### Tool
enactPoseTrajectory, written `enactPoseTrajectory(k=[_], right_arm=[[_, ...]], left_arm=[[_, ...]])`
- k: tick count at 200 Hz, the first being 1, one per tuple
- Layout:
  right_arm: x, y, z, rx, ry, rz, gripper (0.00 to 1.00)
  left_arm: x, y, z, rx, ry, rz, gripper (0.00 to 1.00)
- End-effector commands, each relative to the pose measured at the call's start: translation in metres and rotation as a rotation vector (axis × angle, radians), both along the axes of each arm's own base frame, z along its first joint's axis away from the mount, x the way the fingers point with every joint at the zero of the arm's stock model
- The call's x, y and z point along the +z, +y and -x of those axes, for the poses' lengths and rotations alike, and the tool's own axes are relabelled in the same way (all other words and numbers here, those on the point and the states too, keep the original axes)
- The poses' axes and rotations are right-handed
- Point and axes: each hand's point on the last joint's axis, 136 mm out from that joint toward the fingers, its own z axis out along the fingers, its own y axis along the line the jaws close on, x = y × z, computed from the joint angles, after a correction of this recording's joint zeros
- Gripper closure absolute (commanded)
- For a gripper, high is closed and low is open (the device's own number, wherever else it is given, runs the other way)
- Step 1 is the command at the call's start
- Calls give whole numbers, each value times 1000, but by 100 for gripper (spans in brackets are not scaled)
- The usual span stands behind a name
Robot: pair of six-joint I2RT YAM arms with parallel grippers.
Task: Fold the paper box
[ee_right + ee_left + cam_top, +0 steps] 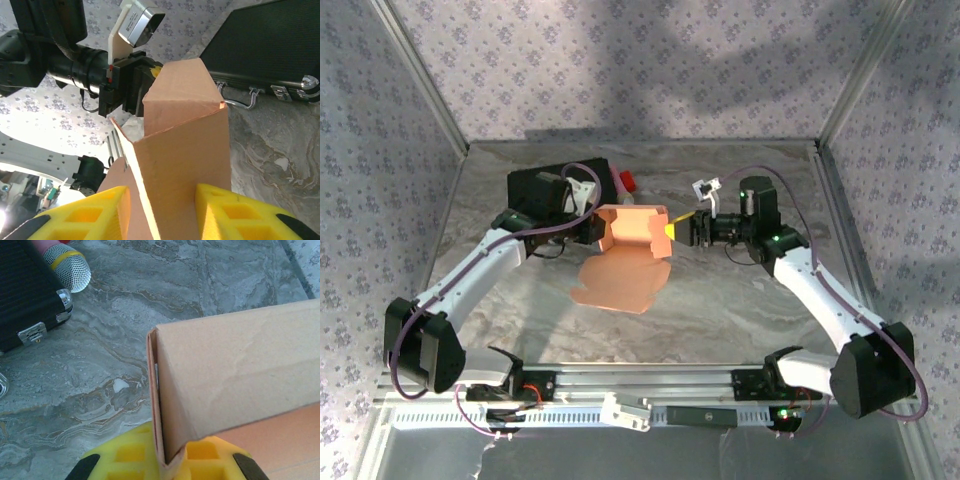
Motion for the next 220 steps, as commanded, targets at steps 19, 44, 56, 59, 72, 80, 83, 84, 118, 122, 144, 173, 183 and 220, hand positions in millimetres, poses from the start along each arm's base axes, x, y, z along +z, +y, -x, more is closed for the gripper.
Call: enactPoseTrajectory(k=[19, 44, 56, 59, 72, 80, 83, 84, 118, 122, 144, 173, 183, 220], right_arm=[[-6, -1, -11, -95, -56, 129, 57], [-9, -3, -15, -154, -89, 197, 58], [-13, -2, -16, -169, -95, 228, 58], [-14, -2, -17, -173, -97, 235, 59], [-15, -1, -19, -189, -105, 258, 59], [-17, 0, -19, -201, -110, 277, 59], [-18, 0, -20, -209, -112, 286, 59], [-18, 0, -21, -213, -113, 289, 59], [-23, -2, -29, -298, -139, 377, 59], [-24, -1, -29, -301, -141, 387, 59], [-28, 4, -32, -324, -147, 439, 60], [-36, 11, -37, -345, -148, 503, 67], [-39, 13, -39, -358, -153, 532, 69], [-41, 15, -51, -482, -153, 629, 74]], left_arm=[[20, -5, 0, 6, -44, 7, 100], [20, -5, 2, 7, -51, -5, 100], [21, -6, 3, 6, -54, -8, 100], [21, -6, 3, 4, -55, -8, 100], [21, -7, 4, 5, -57, -10, 100], [22, -7, 5, 4, -59, -14, 100], [22, -8, 5, 2, -60, -15, 100], [22, -8, 5, 2, -60, -16, 100], [23, -11, 8, -4, -68, -27, 100], [23, -10, 8, -3, -69, -29, 100], [24, -12, 10, -9, -75, -38, 100], [25, -14, 11, -13, -80, -46, 100], [25, -14, 12, -14, -80, -50, 100], [25, -17, 13, -14, -87, -61, 100]])
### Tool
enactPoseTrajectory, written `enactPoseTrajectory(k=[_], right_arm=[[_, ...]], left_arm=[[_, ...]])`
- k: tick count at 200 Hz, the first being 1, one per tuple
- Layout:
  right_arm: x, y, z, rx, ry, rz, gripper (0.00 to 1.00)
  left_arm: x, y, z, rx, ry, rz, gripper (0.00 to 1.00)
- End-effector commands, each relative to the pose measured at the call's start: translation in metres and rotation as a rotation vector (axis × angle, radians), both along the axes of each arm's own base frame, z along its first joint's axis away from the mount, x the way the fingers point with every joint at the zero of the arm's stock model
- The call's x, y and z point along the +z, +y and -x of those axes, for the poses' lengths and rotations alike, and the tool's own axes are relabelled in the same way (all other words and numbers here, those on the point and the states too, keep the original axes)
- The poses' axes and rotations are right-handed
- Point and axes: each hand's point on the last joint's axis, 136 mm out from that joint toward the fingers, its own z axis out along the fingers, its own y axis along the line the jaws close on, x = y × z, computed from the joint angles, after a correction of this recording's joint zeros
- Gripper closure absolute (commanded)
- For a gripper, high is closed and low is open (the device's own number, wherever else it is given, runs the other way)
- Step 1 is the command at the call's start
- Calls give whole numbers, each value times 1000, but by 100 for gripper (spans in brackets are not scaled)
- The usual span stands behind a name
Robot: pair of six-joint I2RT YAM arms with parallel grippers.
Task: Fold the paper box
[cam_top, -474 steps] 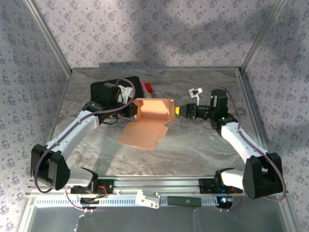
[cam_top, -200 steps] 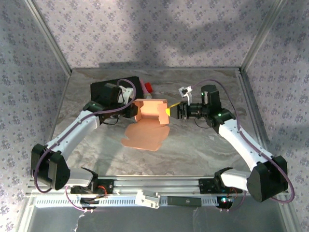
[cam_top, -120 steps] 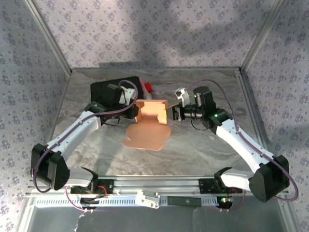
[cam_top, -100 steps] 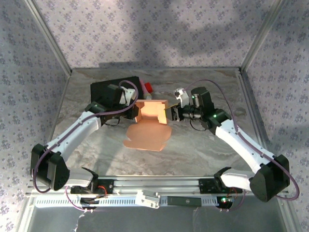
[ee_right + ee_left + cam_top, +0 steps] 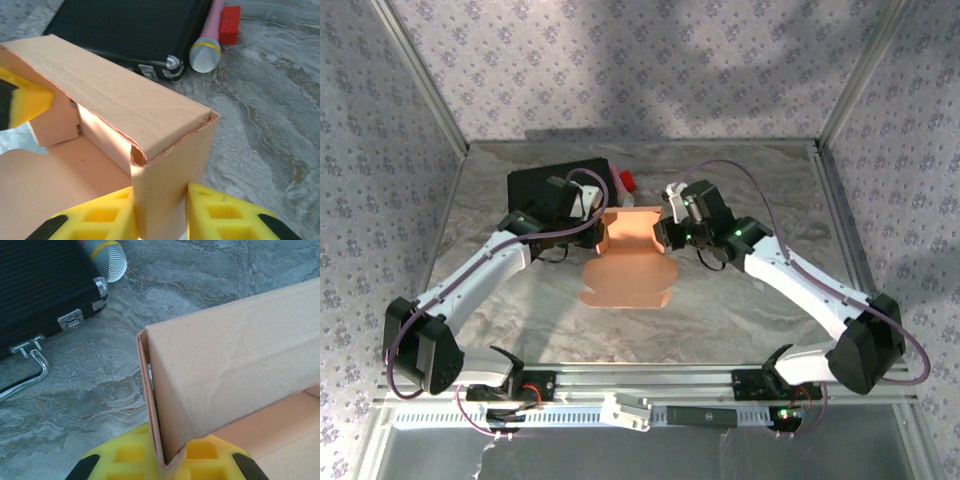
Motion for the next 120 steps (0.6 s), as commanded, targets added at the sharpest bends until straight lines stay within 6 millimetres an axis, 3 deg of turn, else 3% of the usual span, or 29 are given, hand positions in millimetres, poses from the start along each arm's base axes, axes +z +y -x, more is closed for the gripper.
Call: enactPoseTrajectory(k=[1, 67, 79, 120], right_arm=[[11, 0, -14, -106, -49, 61, 74], [0, 3, -24, -277, -92, 255, 100], [0, 2, -26, -290, -94, 257, 99], [7, -1, -33, -311, -110, 236, 78]], left_arm=[[36, -25, 11, -100, -58, 83, 100], [27, -34, 14, -89, -48, 31, 100], [27, -35, 14, -88, -49, 30, 100], [27, -33, 15, -82, -53, 26, 100]])
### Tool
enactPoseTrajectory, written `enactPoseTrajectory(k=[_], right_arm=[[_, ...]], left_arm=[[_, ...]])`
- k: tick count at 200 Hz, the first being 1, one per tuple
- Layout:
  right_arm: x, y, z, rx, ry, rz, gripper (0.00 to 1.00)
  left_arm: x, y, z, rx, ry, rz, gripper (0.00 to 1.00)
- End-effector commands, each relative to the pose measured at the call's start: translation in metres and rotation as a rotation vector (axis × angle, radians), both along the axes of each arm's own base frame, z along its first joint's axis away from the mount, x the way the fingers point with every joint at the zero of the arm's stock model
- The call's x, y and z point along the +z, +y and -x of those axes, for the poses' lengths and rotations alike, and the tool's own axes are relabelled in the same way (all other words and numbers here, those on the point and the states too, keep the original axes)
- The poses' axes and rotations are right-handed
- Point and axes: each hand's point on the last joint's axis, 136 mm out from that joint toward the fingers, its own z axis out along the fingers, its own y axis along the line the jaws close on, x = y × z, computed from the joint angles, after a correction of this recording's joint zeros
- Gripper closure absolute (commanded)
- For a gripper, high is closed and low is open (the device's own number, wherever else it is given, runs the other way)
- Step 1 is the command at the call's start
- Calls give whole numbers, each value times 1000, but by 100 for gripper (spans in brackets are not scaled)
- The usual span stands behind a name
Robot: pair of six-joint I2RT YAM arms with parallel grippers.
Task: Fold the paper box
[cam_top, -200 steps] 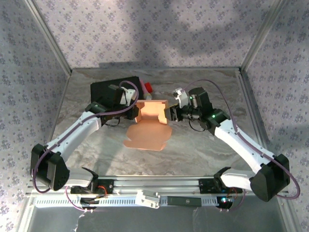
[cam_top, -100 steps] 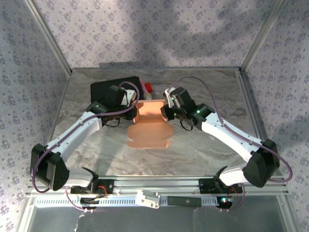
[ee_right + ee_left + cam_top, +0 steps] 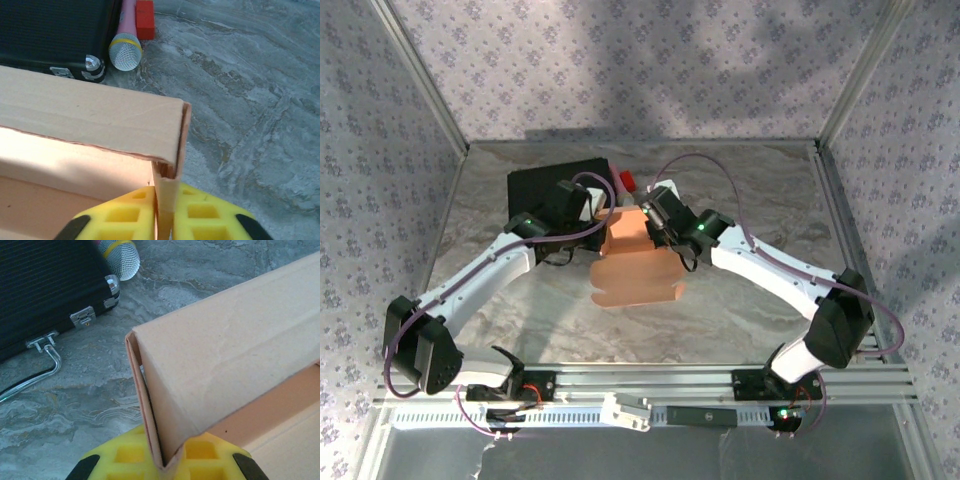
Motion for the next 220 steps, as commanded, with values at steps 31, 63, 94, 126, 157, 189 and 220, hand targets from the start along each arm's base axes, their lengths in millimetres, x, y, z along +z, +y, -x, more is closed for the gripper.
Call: enactPoseTrajectory(k=[31, 63, 94, 126, 157, 189, 220], right_arm=[[21, 5, -19, -33, -59, -57, 75], [22, 5, -24, -35, -63, -61, 79], [22, 1, -26, -50, -63, -47, 88], [18, -6, -29, -110, -82, 20, 94], [11, -17, -27, -171, -83, 125, 100], [11, -22, -26, -208, -97, 178, 100], [11, -22, -25, -212, -98, 171, 100]], left_arm=[[27, -30, 12, -126, -26, 87, 100], [27, -33, 12, -130, -25, 86, 100], [27, -32, 11, -123, -28, 80, 100], [27, -33, 11, -107, -28, 60, 100], [25, -34, 10, -81, -36, 18, 100], [23, -32, 8, -45, -38, 7, 100], [24, -34, 8, -41, -41, 14, 100]])
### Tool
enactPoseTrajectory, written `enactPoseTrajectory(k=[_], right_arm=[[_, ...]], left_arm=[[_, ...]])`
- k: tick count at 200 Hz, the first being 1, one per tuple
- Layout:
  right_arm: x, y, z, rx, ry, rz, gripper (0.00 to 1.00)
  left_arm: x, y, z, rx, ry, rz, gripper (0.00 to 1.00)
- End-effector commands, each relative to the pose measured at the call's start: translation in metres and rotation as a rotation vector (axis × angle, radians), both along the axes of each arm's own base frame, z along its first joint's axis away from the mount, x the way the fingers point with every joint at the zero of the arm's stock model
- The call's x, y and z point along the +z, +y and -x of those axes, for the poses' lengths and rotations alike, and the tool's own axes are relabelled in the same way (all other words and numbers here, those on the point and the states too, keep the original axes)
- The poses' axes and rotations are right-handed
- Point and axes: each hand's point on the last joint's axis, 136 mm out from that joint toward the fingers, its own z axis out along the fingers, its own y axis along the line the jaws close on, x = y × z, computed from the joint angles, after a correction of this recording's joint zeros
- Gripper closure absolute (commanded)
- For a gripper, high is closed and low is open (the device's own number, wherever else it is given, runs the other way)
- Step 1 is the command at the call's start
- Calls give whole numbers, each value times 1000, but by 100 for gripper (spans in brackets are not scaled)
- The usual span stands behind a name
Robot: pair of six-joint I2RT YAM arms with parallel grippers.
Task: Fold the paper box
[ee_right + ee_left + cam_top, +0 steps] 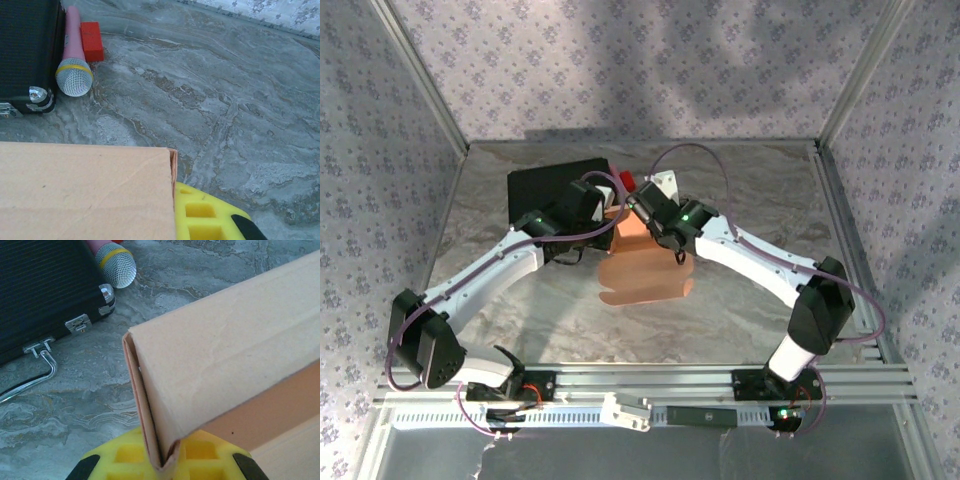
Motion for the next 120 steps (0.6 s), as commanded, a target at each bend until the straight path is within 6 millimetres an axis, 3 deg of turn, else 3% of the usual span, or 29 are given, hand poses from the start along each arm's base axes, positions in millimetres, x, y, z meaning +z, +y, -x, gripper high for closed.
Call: enactPoseTrajectory(k=[1, 50, 78, 95, 120], right_arm=[[2, -8, -2, -31, -15, 59, 100], [3, -4, 1, -7, -5, 32, 100], [10, 4, 7, 47, 4, -64, 70], [20, 11, 11, 98, -2, -125, 59], [32, 15, 16, 134, 4, -173, 51]], left_arm=[[17, -19, 9, -80, -23, 40, 100], [18, -19, 8, -63, -24, 49, 100], [16, -16, 7, -35, -21, 45, 100], [15, -15, 6, -25, -19, 39, 100], [12, -14, 5, -13, -15, 31, 100]])
